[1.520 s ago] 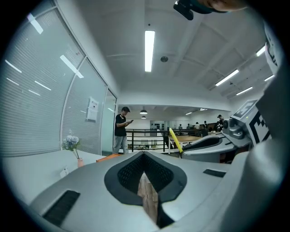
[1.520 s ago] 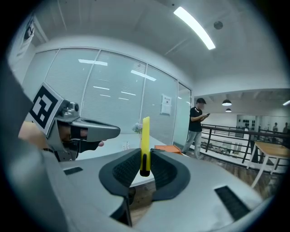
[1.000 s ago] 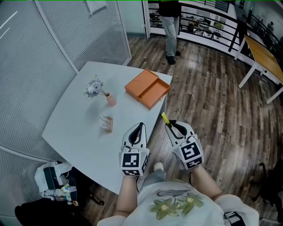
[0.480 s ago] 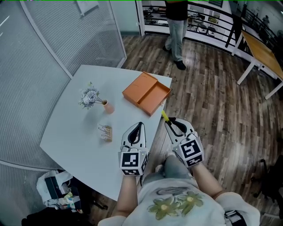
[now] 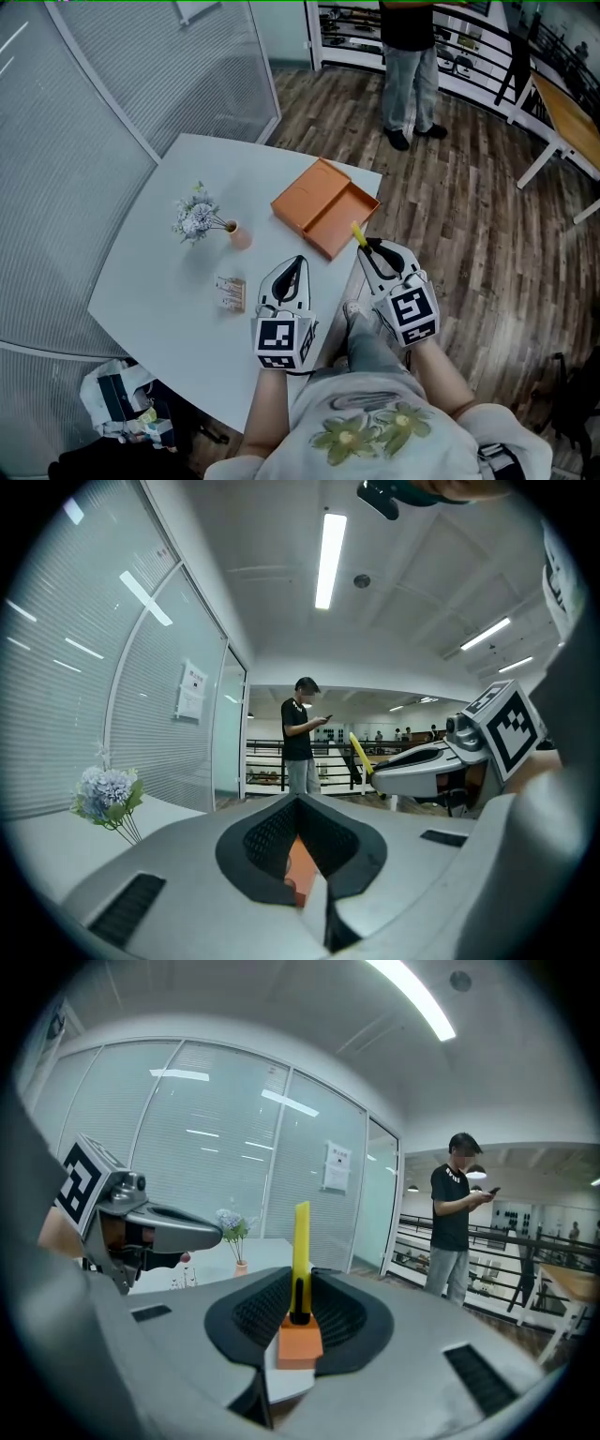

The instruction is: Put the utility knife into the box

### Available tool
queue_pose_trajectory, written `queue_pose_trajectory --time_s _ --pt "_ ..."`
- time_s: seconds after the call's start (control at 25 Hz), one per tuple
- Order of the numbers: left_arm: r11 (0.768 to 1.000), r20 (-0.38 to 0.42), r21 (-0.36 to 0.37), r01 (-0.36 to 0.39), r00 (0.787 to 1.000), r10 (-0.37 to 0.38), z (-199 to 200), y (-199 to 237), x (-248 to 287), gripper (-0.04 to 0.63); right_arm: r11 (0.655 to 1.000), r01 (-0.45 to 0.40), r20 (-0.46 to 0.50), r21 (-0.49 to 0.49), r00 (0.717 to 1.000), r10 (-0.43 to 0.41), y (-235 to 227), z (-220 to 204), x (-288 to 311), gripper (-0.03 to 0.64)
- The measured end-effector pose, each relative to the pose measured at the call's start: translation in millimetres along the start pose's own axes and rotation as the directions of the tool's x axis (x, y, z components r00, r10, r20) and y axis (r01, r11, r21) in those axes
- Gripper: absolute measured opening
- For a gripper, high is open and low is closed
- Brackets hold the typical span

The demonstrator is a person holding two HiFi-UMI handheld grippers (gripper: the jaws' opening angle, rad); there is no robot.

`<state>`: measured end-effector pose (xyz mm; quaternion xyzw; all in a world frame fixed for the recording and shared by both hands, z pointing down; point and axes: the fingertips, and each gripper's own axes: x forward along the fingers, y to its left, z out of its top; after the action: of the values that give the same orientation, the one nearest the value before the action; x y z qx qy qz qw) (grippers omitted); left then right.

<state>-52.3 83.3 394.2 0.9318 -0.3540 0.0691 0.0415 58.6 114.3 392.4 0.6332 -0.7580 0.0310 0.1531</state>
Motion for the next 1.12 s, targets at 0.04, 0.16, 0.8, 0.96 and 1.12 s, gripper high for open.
queue_pose_trajectory --time_s 0.04,0.16,0.8,0.96,1.12 --pt "1.0 -0.002 0.0 -0.002 1.0 0.002 2 3 5 0.0 1.0 0.0 0.005 -0.005 1.0 0.0 -5 3 6 0.072" --pt "1.0 -0.002 0.0 -0.01 1.0 0.01 7 14 23 0.0 1.0 0.0 0.018 -0.016 1.0 0.001 -20 13 25 0.072" --pt "0.991 -0.014 -0.064 -0.116 0.993 0.115 12 57 92 0.0 0.979 -0.143 -0.025 -0.148 0.99 0.141 -64 29 106 0.072" --pt "0.987 -0.026 -0.077 -0.143 0.99 0.141 9 67 102 0.0 0.963 -0.188 -0.055 -0.191 0.982 0.181 -68 24 124 0.072" --pt "0.983 -0.044 -0.079 -0.166 0.986 0.163 4 74 110 0.0 0.947 -0.234 -0.086 -0.218 0.972 0.221 -70 14 136 0.072"
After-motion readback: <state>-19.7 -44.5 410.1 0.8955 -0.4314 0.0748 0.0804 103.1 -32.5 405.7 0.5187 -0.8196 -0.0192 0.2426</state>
